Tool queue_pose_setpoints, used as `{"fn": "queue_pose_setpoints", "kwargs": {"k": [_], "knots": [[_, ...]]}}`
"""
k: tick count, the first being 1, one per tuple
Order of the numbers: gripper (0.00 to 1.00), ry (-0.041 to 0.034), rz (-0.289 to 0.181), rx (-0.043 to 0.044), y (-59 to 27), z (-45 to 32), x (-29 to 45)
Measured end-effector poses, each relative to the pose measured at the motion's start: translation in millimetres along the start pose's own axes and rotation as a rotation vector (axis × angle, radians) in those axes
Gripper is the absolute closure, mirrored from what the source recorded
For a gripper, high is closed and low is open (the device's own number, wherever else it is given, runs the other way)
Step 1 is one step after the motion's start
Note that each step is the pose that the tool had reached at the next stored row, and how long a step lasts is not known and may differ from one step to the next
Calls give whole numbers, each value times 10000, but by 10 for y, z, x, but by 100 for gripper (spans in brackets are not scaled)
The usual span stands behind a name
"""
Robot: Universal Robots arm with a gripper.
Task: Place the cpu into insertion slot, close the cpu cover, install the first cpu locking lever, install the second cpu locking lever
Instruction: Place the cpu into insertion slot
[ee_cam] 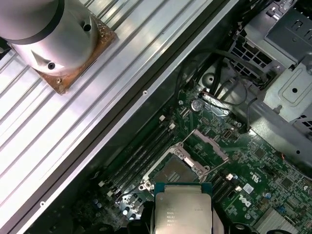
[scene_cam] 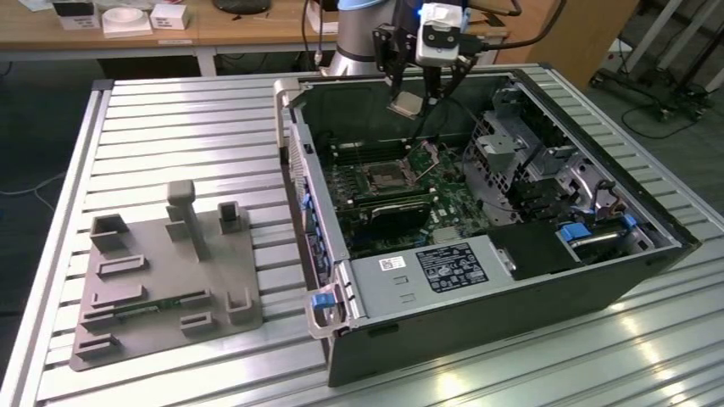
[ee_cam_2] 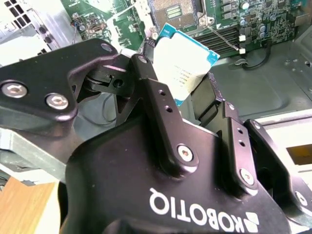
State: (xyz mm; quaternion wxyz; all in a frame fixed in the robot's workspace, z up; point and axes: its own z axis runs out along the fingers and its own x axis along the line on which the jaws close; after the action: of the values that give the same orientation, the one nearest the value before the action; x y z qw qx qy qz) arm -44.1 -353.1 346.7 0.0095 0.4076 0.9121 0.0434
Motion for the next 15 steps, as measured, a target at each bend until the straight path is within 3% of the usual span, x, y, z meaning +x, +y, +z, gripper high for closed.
{"fn": "queue_pose_setpoints", "kwargs": {"k": [4, 12, 15], "knots": [[46, -22, 247, -3, -1, 16, -1], [46, -140, 1599, -28, -4, 48, -1], [46, -158, 1821, -31, -4, 50, -1]]}}
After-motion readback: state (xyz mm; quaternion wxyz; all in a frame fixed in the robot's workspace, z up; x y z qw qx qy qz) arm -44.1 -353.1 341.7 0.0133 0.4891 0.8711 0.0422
